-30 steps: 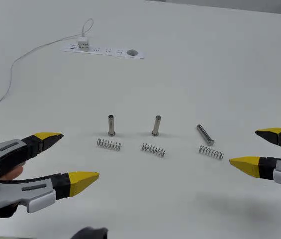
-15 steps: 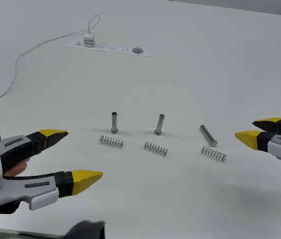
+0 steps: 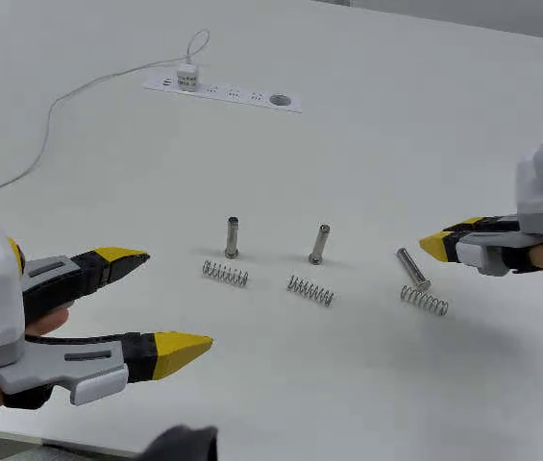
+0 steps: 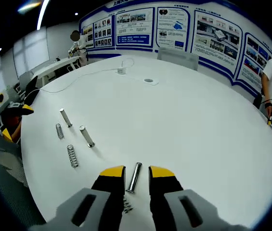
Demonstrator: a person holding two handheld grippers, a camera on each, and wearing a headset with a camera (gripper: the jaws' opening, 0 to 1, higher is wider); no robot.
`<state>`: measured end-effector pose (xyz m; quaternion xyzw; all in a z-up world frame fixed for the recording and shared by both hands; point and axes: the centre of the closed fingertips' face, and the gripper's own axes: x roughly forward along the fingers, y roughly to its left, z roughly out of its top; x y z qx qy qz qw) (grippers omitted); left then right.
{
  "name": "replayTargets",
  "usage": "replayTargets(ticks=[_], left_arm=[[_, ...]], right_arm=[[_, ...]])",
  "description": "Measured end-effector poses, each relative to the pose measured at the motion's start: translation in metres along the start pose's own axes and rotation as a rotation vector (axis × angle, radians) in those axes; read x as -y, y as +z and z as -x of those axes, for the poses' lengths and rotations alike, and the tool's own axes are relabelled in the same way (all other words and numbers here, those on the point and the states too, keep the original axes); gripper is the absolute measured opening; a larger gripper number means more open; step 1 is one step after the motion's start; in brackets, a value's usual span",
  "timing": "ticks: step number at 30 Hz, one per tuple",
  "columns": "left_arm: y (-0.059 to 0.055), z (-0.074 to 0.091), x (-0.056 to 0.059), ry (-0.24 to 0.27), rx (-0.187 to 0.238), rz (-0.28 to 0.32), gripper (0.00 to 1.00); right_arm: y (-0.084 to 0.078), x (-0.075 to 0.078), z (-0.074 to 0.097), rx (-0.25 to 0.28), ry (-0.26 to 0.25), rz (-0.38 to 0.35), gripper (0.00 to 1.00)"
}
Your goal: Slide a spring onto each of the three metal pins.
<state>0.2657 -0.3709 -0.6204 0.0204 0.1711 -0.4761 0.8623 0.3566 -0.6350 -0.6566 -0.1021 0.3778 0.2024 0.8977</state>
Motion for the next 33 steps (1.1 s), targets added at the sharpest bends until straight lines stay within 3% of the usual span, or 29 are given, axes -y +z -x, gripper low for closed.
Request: replayTargets(ticks=[6,16,21,33], left_arm=[[-0.001,0.001,-0.001,0.004,-0.002,0.006,0.70],[-0.004,-0.002,0.003,-0.010,-0.019,0.005,0.70],[-0.004,-0.002,0.003,-0.012,-0.019,0.008,0.70],[-0.005,-0.003,0.006,-0.023,-0.025,0.005,0.70]], right_arm=[[-0.009,0.001,-0.022,-0.077,-0.012,-0.013,0.17],[-0.017,0.001,-0.041,-0.149,-0.030,-0.068,0.13],[-0.023,0.002,-0.045,-0.181,-0.048,-0.069,0.11],[-0.023,0.004,-0.046,-0.195,-0.037,-0.089,0.09]])
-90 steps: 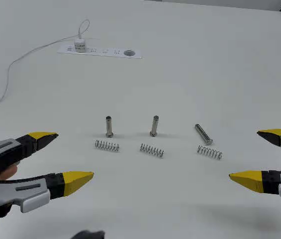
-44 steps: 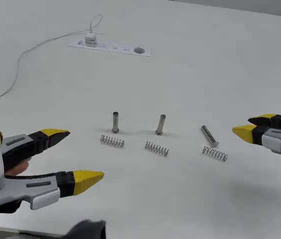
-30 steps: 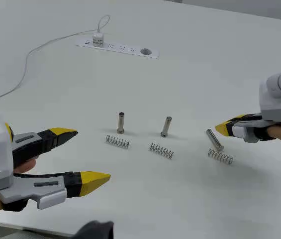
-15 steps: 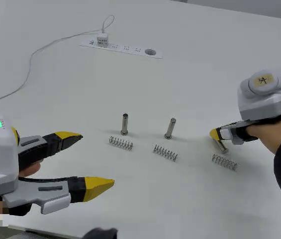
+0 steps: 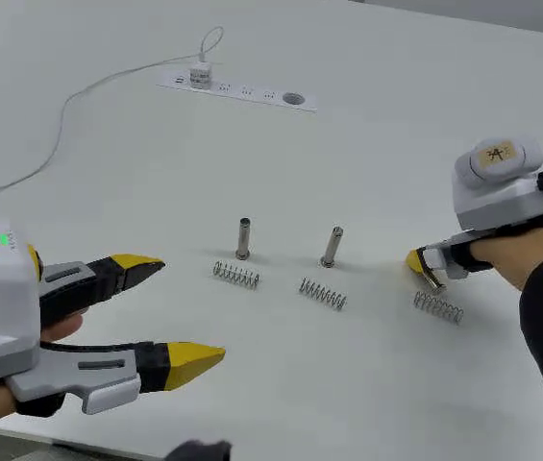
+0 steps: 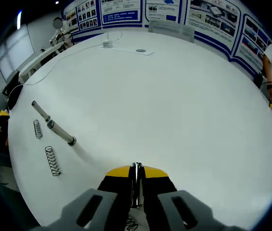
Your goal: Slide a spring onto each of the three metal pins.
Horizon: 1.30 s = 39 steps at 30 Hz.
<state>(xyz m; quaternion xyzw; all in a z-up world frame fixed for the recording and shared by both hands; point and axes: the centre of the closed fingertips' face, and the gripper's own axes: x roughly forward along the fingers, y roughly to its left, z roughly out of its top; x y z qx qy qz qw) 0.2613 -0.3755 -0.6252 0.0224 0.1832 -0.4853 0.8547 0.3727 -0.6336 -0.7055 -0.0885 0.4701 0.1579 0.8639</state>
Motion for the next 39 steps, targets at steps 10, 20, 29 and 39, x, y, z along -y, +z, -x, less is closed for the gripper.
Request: replayTargets(ticks=[10,20,29,39], left_arm=[[0.001,0.001,0.000,0.003,0.003,-0.005,0.69],[0.001,0.001,0.000,0.001,0.002,-0.010,0.69],[0.001,0.000,0.000,-0.003,0.000,-0.012,0.69],[0.000,0.000,0.002,-0.008,-0.008,-0.019,0.69]], right_arm=[[0.000,-0.001,0.000,0.029,-0.001,0.024,0.09],[0.001,-0.001,0.013,0.086,-0.023,-0.034,0.09],[0.004,0.003,0.041,0.161,-0.037,-0.048,0.09],[-0.005,0.003,0.054,0.192,-0.048,-0.060,0.09]])
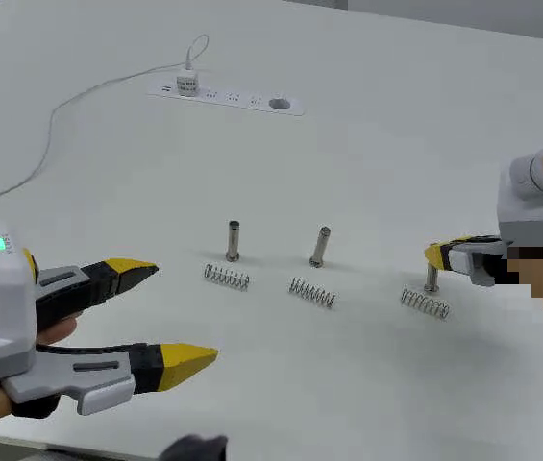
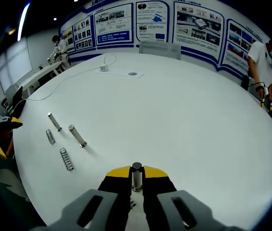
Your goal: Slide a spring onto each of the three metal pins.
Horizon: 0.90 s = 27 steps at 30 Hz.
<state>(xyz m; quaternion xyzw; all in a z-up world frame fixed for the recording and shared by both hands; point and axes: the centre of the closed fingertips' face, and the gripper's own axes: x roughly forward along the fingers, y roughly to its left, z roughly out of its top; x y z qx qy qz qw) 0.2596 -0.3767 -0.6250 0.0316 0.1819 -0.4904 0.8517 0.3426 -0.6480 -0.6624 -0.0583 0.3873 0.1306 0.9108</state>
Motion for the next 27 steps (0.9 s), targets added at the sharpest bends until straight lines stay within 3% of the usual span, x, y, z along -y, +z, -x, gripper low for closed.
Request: replayTargets(ticks=[11,27], left_arm=[[0.000,0.000,0.000,-0.004,0.001,0.001,0.69],[0.001,0.000,0.000,-0.008,0.005,0.001,0.69]], right_arm=[[-0.008,-0.013,0.009,0.013,0.014,0.009,0.09],[-0.010,-0.017,0.012,0.012,0.031,0.037,0.10]])
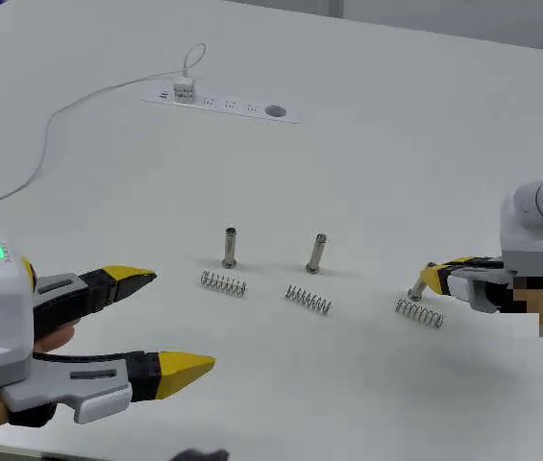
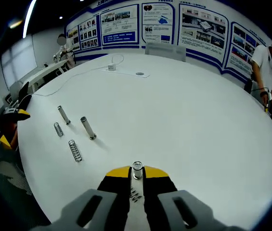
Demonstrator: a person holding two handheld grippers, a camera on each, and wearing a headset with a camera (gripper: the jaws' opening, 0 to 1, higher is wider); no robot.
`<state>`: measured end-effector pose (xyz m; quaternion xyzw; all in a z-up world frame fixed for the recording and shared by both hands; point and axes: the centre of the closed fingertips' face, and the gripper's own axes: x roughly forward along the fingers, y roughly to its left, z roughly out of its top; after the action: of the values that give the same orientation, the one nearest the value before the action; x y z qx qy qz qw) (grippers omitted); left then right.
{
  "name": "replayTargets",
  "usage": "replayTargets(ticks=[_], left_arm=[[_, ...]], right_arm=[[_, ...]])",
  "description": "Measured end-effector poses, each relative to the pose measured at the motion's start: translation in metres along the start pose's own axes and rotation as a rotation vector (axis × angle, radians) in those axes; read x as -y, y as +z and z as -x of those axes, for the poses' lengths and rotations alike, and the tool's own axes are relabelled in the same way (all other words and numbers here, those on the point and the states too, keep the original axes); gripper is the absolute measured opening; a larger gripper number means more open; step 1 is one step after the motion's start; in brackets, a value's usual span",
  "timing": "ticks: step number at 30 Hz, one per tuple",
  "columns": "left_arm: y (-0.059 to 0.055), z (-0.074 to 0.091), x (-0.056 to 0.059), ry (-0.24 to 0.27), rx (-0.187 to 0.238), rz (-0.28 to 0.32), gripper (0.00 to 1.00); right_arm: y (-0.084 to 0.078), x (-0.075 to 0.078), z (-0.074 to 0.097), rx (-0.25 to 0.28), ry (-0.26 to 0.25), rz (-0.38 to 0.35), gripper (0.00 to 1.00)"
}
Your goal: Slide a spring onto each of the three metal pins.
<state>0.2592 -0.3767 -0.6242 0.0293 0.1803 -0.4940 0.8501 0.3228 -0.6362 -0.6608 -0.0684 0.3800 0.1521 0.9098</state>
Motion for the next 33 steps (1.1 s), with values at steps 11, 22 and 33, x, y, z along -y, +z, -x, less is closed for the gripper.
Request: replayTargets(ticks=[11,22,33], left_arm=[[0.000,-0.001,0.002,-0.010,-0.001,-0.001,0.69],[0.000,-0.001,0.002,-0.009,0.004,0.001,0.68],[0.000,0.000,0.001,-0.006,0.007,0.008,0.68]], right_arm=[[-0.009,-0.003,0.009,-0.005,0.020,0.029,0.11],[-0.015,-0.031,-0.005,-0.083,0.101,0.266,0.11],[-0.026,-0.029,-0.024,-0.194,0.096,0.490,0.13]])
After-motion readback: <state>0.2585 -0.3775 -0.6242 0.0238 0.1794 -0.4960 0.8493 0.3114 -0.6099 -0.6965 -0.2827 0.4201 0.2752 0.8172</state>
